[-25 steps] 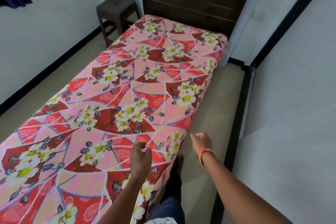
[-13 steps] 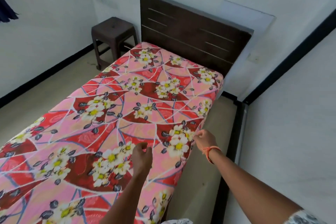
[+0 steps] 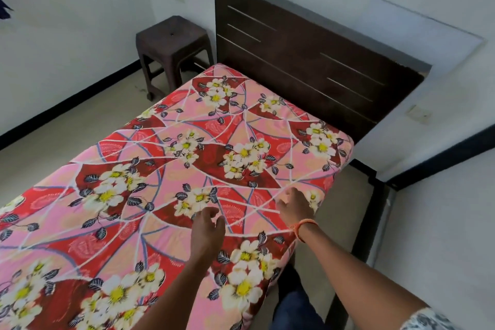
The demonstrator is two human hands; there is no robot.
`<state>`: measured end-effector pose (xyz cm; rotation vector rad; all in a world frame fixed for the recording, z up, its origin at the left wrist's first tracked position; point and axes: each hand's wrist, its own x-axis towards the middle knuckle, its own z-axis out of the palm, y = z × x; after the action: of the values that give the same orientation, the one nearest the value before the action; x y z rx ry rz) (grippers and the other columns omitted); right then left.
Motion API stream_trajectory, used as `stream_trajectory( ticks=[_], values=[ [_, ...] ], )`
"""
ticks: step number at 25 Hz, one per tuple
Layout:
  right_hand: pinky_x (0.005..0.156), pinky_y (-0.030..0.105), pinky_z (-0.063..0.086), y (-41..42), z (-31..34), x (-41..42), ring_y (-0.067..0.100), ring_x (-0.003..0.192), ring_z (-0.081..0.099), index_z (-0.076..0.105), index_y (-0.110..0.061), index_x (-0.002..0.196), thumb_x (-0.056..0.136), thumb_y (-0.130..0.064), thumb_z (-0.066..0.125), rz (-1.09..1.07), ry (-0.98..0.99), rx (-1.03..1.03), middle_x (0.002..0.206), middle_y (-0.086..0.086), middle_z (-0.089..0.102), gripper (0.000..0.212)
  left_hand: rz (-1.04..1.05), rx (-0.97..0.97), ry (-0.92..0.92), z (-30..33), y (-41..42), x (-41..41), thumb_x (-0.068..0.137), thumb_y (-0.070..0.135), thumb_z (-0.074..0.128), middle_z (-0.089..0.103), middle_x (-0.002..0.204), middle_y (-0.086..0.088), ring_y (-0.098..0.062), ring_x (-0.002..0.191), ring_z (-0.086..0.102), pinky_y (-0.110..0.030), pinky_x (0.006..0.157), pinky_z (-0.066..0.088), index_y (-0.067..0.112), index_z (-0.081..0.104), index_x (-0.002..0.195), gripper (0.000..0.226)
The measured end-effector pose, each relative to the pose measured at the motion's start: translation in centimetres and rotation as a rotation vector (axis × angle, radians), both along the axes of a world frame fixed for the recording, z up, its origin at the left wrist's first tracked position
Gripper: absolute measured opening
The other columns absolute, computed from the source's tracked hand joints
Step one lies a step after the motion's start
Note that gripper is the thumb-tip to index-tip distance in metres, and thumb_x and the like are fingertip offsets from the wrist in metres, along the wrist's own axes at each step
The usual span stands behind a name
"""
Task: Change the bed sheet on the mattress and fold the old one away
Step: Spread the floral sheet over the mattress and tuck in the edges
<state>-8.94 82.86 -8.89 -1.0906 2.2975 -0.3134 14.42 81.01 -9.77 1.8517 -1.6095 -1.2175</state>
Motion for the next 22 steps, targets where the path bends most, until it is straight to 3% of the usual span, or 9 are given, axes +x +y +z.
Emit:
stream_trajectory(
  ticks=[4, 7, 10, 13, 15, 18, 20, 22],
  values=[
    [0.094, 0.04, 0.045, -12.4, -6.8, -7.1, 0.031, 0.115, 0.052, 0.046, -0.011, 0.132, 0.095, -0.035, 0.05, 0.286, 0.095, -0.101, 0.13, 0.012, 0.053, 0.044, -0.009, -0.084, -0.178, -5.7, -8.8, -9.9, 0.091, 0.009, 0.064, 0.06, 0.113, -0.019, -0.037, 0.098, 0.061, -0.042, 0.083, 0.051, 0.001, 0.061, 0.116, 0.027],
    [0.101, 0.047, 0.044, -19.9, -13.3, -11.0, 0.034, 0.127, 0.048, 0.048, -0.01, 0.137, 0.092, -0.034, 0.049, 0.547, 0.12, -0.158, 0.14, 0.015, 0.048, 0.051, -0.108, -0.095, -0.282, -11.0, -14.7, -18.4, 0.092, 0.014, 0.046, 0.058, 0.112, -0.025, -0.043, 0.097, 0.059, -0.045, 0.082, 0.049, -0.006, 0.058, 0.116, 0.033],
    [0.108, 0.054, 0.035, -26.1, -21.5, -16.7, 0.03, 0.139, 0.038, 0.044, -0.014, 0.143, 0.093, -0.045, 0.035, 0.792, 0.207, -0.152, 0.152, 0.012, 0.038, 0.059, -0.274, -0.133, -0.371, -17.9, -21.0, -26.6, 0.085, 0.016, 0.033, 0.054, 0.126, -0.034, -0.05, 0.117, 0.052, -0.055, 0.096, 0.047, -0.012, 0.051, 0.125, 0.052],
    [0.114, 0.054, 0.023, -30.1, -26.7, -24.4, 0.027, 0.145, 0.024, 0.035, -0.022, 0.149, 0.094, -0.053, 0.031, 0.949, 0.299, -0.172, 0.158, 0.007, 0.026, 0.063, -0.43, -0.182, -0.494, -23.2, -24.2, -32.0, 0.091, 0.025, 0.037, 0.041, 0.143, -0.036, -0.051, 0.135, 0.037, -0.058, 0.108, 0.036, -0.013, 0.04, 0.139, 0.061],
    [0.116, 0.053, 0.015, -31.6, -28.5, -30.6, 0.026, 0.147, 0.019, 0.028, -0.026, 0.151, 0.091, -0.068, 0.03, 0.897, 0.428, -0.19, 0.16, 0.005, 0.022, 0.073, -0.495, -0.183, -0.574, -25.6, -24.2, -34.3, 0.095, 0.039, 0.038, 0.029, 0.154, -0.032, -0.05, 0.144, 0.024, -0.058, 0.115, 0.027, -0.009, 0.033, 0.147, 0.071],
    [0.115, 0.05, 0.016, -34.6, -27.5, -38.1, 0.03, 0.146, 0.02, 0.023, -0.022, 0.153, 0.088, -0.072, 0.033, 0.515, 0.484, -0.074, 0.16, 0.009, 0.021, 0.083, -0.465, -0.165, -0.626, -26.4, -23.2, -36.0, 0.097, 0.048, 0.036, 0.021, 0.158, -0.029, -0.047, 0.148, 0.013, -0.057, 0.119, 0.018, -0.006, 0.03, 0.15, 0.076],
    [0.117, 0.052, 0.017, -35.3, -25.9, -38.9, 0.035, 0.145, 0.02, 0.025, -0.013, 0.151, 0.092, -0.064, 0.03, 0.263, 0.47, -0.002, 0.157, 0.017, 0.023, 0.079, -0.471, -0.132, -0.627, -26.0, -22.9, -36.1, 0.097, 0.049, 0.035, 0.02, 0.158, -0.028, -0.046, 0.148, 0.013, -0.058, 0.118, 0.019, -0.006, 0.031, 0.149, 0.076],
    [0.11, 0.052, 0.032, -36.1, -25.7, -37.1, 0.043, 0.139, 0.029, 0.039, -0.003, 0.142, 0.096, -0.042, 0.041, 0.165, 0.347, 0.032, 0.149, 0.025, 0.035, 0.06, -0.481, -0.158, -0.654, -26.0, -23.0, -35.6, 0.097, 0.051, 0.035, 0.021, 0.158, -0.028, -0.046, 0.148, 0.015, -0.058, 0.117, 0.019, -0.005, 0.033, 0.149, 0.077]
  ],
)
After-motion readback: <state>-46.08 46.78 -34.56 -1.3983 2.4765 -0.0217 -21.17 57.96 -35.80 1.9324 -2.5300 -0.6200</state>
